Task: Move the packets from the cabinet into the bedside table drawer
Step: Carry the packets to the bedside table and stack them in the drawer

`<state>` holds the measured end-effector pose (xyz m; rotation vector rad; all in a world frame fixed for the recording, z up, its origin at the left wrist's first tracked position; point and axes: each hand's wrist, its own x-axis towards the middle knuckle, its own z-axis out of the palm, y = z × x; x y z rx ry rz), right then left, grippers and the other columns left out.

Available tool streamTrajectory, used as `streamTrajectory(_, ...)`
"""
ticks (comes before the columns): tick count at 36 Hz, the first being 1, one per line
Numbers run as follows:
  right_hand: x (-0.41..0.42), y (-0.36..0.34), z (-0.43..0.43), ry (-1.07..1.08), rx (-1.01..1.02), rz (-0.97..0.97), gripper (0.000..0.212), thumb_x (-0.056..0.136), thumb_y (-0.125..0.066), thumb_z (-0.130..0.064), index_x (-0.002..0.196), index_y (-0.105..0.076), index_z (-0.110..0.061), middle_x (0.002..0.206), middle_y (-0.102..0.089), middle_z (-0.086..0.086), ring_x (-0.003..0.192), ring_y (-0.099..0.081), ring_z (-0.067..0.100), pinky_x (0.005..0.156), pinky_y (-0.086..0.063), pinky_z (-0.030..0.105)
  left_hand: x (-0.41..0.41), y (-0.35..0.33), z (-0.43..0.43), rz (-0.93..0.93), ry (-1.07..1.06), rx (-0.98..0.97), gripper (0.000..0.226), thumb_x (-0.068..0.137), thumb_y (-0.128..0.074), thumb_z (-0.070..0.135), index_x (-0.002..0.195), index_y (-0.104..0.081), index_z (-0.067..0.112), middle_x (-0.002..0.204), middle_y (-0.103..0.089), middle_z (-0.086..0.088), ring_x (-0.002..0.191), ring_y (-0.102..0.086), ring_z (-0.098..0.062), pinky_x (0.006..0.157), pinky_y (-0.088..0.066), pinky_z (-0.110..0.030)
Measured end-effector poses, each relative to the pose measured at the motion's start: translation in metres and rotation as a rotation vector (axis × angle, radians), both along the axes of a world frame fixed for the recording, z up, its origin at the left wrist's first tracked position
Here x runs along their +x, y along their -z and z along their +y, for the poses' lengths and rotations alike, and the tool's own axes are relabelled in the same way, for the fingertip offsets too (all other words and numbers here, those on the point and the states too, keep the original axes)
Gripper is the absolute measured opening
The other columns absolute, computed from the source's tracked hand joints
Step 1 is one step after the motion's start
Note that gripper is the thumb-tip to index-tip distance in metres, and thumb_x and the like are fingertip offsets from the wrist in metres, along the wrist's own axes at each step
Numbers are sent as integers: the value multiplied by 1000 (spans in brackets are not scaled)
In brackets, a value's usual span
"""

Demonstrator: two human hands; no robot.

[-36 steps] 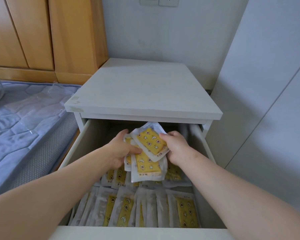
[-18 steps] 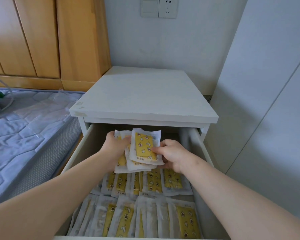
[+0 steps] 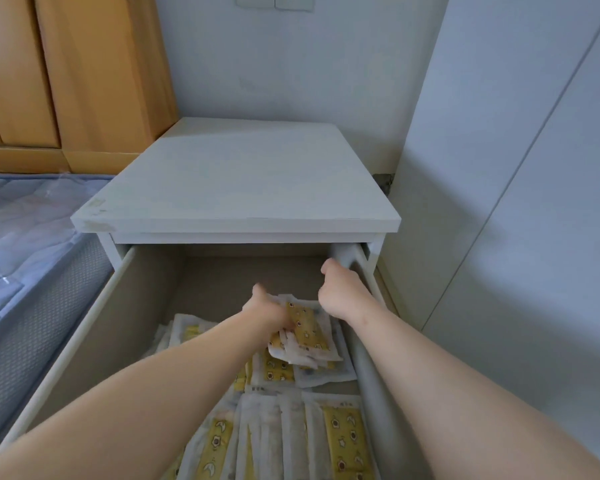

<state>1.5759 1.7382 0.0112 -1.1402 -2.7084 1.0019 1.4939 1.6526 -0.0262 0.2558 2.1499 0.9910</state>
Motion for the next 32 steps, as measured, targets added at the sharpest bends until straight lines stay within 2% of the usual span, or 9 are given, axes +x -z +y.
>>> streamTrajectory(6,-4,1,4,-33,13,-108,45,92,-38,7,136,-36,-5,101,-54,15,71,-46,20,46,-29,22,13,23,26,-110,46,-54,76,93,-57,23,148,-7,7,149,-29,-15,136,-33,-30,112,-31,-38)
streamTrajectory(8,-5,2,5,-34,13,-136,41,92,-39,7,132,-38,-2,93,-53,13,62,-42,15,45,-28,22,11,31,28,-111,46,-53,73,87,-65,19,143,-21,4,137,-44,-18,125,-46,-32,104,-41,-40)
streamTrajectory(11,-7,4,8,-33,19,-162,40,92,-40,6,132,-39,0,107,-58,18,72,-49,20,49,-33,21,7,37,23,-217,-8,31,42,86,-60,8,125,-47,-2,109,-62,-23,98,-63,-36,87,-54,-46)
streamTrajectory(15,-9,7,10,-38,27,-190,41,93,-40,6,134,-39,-1,117,-58,17,82,-50,21,50,-35,19,1,40,18,-329,-15,145,33,87,-42,-6,117,-55,-2,111,-61,-23,97,-61,-34,83,-54,-40)
streamTrajectory(18,-9,8,11,-65,52,-217,41,93,-40,6,133,-40,-1,107,-57,16,82,-50,21,53,-38,20,-2,39,16,-320,48,179,38,84,-35,-13,113,-58,-4,105,-62,-19,91,-59,-30,81,-54,-36)
streamTrajectory(22,-7,10,8,-142,12,-314,39,94,-42,0,133,-42,-3,91,-49,9,84,-50,21,54,-37,19,-7,36,13,-174,308,119,44,82,-31,-15,108,-58,9,109,-63,-17,103,-60,-31,91,-52,-37)
streamTrajectory(25,-7,15,4,-228,-68,-406,69,89,-61,-20,146,-23,-10,119,-54,13,105,-55,26,71,-46,26,-13,38,9,-75,476,68,39,88,-41,-8,115,-56,17,115,-63,-13,107,-61,-27,93,-52,-37)
streamTrajectory(27,-7,19,0,-278,-75,-459,90,83,-69,-29,151,-10,-18,140,-44,13,120,-50,30,88,-45,35,-13,38,7,27,563,24,36,91,-46,-1,121,-56,16,115,-63,-10,106,-61,-26,94,-51,-39)
streamTrajectory(32,-9,28,-3,-304,7,-552,96,80,-73,-23,150,-9,-22,136,-46,16,117,-51,33,92,-46,38,-11,38,7,471,764,-160,32,94,-44,13,125,-52,17,121,-58,-6,112,-54,-24,92,-45,-32)
